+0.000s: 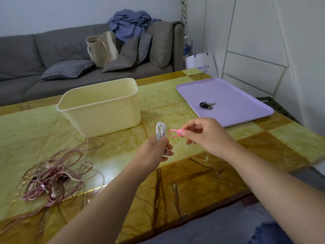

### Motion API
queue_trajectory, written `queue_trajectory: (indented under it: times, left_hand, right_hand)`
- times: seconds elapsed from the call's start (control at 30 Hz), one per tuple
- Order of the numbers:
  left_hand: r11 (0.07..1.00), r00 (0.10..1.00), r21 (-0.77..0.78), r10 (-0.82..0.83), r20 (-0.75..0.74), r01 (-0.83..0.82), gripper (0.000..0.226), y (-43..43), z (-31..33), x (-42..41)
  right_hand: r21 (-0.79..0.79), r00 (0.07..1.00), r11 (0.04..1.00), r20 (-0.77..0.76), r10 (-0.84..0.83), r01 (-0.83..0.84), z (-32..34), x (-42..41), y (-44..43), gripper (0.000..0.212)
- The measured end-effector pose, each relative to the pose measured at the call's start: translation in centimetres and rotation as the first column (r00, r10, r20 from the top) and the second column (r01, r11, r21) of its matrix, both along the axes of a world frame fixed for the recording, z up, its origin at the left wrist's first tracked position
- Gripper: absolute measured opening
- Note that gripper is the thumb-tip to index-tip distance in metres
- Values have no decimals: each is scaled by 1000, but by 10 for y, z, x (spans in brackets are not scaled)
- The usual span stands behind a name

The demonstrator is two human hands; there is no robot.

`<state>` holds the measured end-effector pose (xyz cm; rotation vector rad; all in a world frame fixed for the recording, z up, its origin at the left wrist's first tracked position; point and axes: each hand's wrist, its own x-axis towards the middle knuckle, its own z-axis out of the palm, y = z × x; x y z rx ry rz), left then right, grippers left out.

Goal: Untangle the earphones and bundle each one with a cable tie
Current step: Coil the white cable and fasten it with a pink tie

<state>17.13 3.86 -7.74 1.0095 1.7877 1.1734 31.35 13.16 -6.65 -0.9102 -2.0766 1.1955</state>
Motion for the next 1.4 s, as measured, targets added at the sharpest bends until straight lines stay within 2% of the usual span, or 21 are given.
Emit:
queue_trajectory:
  times: [0.07, 0.2, 0.4, 0.53, 0.7, 0.87, 0.97, 1.1, 1.4]
  left_hand:
    - [998, 995, 53, 13, 98, -18, 25, -6, 3, -2]
    - [985, 990, 144, 74, 122, -92, 28, -27, 9, -17]
    - [967, 962, 179, 136, 238, -181, 30, -67, 11, -44]
    - [945, 917, 173, 209, 340, -279, 29, -78, 14, -63]
    - [940, 878, 177, 190, 440, -293, 26, -81, 15, -79]
    - [931, 728, 130, 175, 663, -342, 24, -85, 19, -90]
    - [930, 713, 103, 196, 673, -352, 23, -87, 19, -94]
    - [928, 750, 86, 236, 617, -363, 24, -88, 16, -97]
    - [939, 773, 96, 211, 599, -331, 27, -83, 12, -94]
  right_hand:
    - [-85, 998, 994, -27, 64, -66, 3, -12, -12, 8]
    - [-197, 984, 968, -109, 139, -158, 10, -37, -29, 13]
    - [55, 960, 958, 4, 281, -281, 11, -71, -61, 15]
    - [110, 954, 948, -3, 300, -298, 11, -92, -74, 19]
    - [187, 953, 938, -19, 302, -293, 12, -111, -75, 17]
    - [363, 949, 878, 66, 309, -312, 9, -128, -79, 18]
    - [459, 938, 819, 141, 315, -344, 7, -135, -79, 19]
    - [560, 929, 742, 193, 316, -369, 6, -137, -81, 21]
    - [572, 939, 746, 174, 296, -341, 4, -131, -79, 23]
